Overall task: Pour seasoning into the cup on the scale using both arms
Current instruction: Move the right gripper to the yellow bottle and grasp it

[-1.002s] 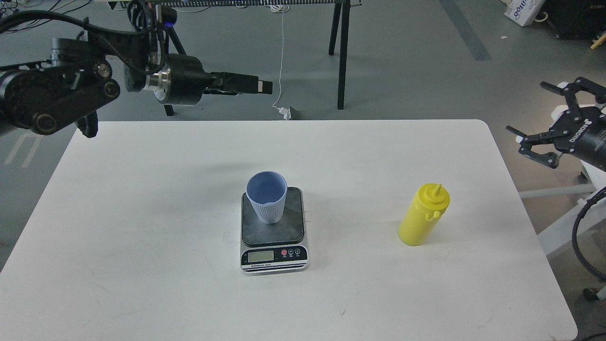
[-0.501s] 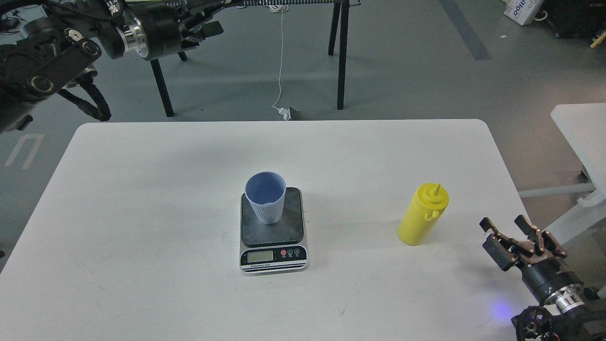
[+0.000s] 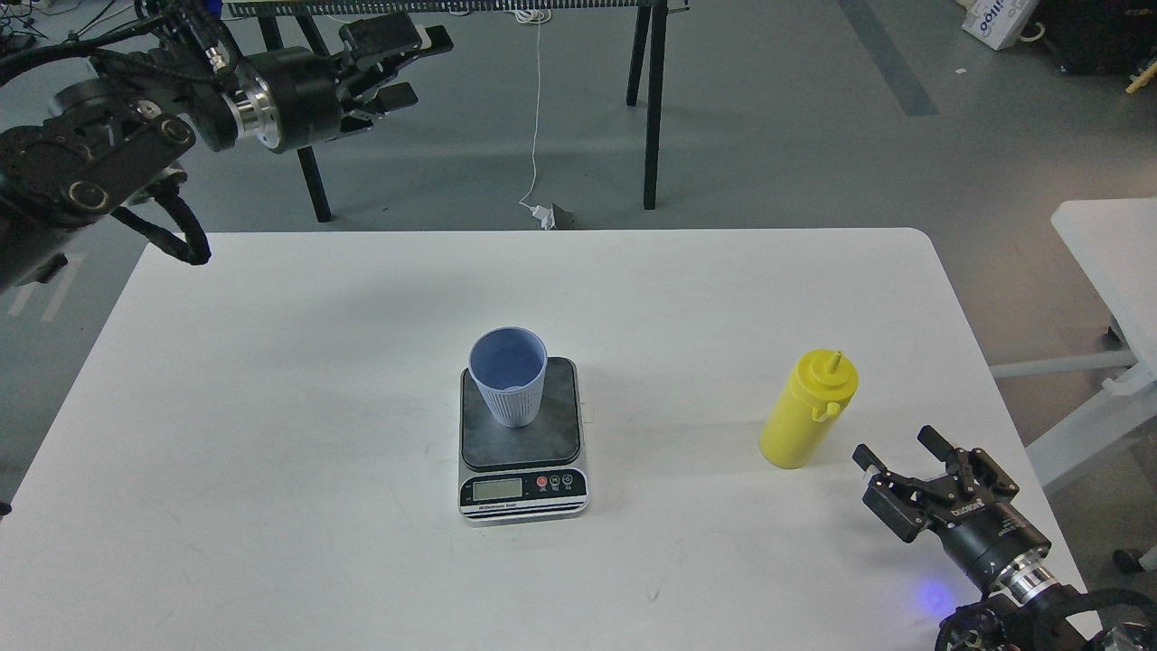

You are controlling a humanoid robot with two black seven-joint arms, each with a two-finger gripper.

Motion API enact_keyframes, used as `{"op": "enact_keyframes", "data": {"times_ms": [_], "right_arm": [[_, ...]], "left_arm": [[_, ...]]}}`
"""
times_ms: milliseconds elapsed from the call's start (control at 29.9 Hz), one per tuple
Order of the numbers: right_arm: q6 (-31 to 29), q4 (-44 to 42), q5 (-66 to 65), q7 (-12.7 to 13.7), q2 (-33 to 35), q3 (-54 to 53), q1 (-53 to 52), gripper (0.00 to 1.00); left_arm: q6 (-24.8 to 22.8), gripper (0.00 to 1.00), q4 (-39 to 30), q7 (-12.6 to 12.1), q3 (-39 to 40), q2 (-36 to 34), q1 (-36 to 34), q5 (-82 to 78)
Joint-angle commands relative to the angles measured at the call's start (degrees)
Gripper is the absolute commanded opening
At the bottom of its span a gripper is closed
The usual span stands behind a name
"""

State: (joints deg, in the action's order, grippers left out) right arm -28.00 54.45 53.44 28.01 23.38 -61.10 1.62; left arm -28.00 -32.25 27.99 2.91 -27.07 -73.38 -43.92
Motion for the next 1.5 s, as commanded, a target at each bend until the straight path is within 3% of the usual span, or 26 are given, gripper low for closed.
{"op": "enact_keyframes", "data": {"times_ms": [0,1102,1169,1269,1303,1403,1470], "right_arm": [[0.0,-2.6,-3.6,0.0,-2.6,0.0,-2.5,0.99],[0.0,-20.4,-14.9,0.0,-17.3,0.0,-12.7,0.96],[0.0,-20.8,-14.9,0.0,-17.6,0.0,-13.0,0.85],[0.0,-20.7,-15.3,0.0,-17.8,0.0,-13.1,0.37],[0.0,-20.6,-15.9,0.0,-17.8,0.0,-13.1,0.28],[0.0,-20.1,-17.1,0.0,-17.7,-0.2,-13.1,0.11],[0.0,-19.7,-17.1,0.0,-17.2,-0.5,-13.1,0.07]], "left_arm": [[0.0,0.99,0.0,0.0,0.0,-0.5,0.2,0.0],[0.0,0.99,-0.1,0.0,0.0,-3.0,2.8,0.1],[0.0,0.99,-0.2,0.0,0.1,-3.6,3.0,0.1],[0.0,0.99,-0.2,0.0,0.1,-3.7,3.2,0.0],[0.0,0.99,-0.2,0.0,0.1,-3.7,3.2,0.1],[0.0,0.99,-0.2,0.0,0.1,-3.7,3.3,0.1],[0.0,0.99,-0.2,0.0,0.1,-3.6,3.4,0.1]]}}
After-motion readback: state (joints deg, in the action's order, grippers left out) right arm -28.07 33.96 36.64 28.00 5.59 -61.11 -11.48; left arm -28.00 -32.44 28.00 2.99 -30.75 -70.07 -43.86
